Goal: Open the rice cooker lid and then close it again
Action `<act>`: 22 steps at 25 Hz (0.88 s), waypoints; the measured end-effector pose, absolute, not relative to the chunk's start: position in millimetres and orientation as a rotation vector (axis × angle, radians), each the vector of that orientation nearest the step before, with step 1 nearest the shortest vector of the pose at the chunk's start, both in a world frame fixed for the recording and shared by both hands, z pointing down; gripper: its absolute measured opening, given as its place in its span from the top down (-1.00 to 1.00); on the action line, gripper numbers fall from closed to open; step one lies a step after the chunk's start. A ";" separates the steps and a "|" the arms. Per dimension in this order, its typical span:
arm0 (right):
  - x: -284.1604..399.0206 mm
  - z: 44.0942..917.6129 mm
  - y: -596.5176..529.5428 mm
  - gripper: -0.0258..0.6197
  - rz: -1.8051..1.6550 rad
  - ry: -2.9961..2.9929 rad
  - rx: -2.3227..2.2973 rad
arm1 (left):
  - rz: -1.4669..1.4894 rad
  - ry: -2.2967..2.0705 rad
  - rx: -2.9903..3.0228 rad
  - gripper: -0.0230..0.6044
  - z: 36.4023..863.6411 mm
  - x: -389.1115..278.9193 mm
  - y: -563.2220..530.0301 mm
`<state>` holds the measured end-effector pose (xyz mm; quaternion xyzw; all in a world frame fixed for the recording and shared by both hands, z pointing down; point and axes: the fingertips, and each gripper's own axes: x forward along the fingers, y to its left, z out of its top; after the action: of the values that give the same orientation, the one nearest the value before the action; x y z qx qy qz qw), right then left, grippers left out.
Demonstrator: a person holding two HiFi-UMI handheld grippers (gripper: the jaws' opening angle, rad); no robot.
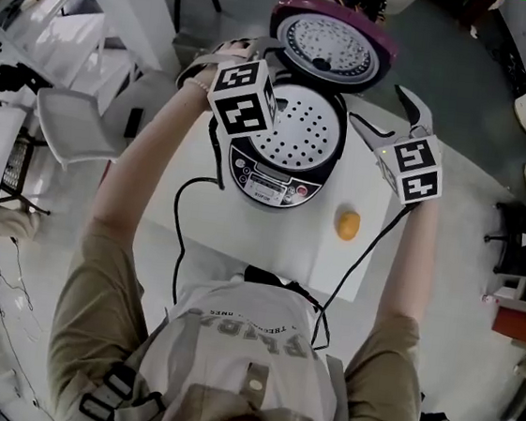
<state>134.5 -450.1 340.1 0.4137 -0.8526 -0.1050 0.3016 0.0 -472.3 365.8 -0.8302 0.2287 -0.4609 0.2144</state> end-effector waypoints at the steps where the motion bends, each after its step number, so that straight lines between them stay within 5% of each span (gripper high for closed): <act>1: 133.2 338.0 -453.5 -0.41 -0.285 -2.259 1.088 | -1.281 0.635 -2.296 -0.47 362.4 0.0 -476.3; 22: 118.9 302.4 -518.9 -0.44 -0.392 -2.188 0.968 | -1.265 0.625 -2.165 -0.54 309.6 10.3 -558.2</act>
<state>118.9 -518.9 302.4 0.3740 -0.8450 -0.1515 0.3508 10.3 -558.2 309.6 -0.8054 0.2326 -0.4705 0.2753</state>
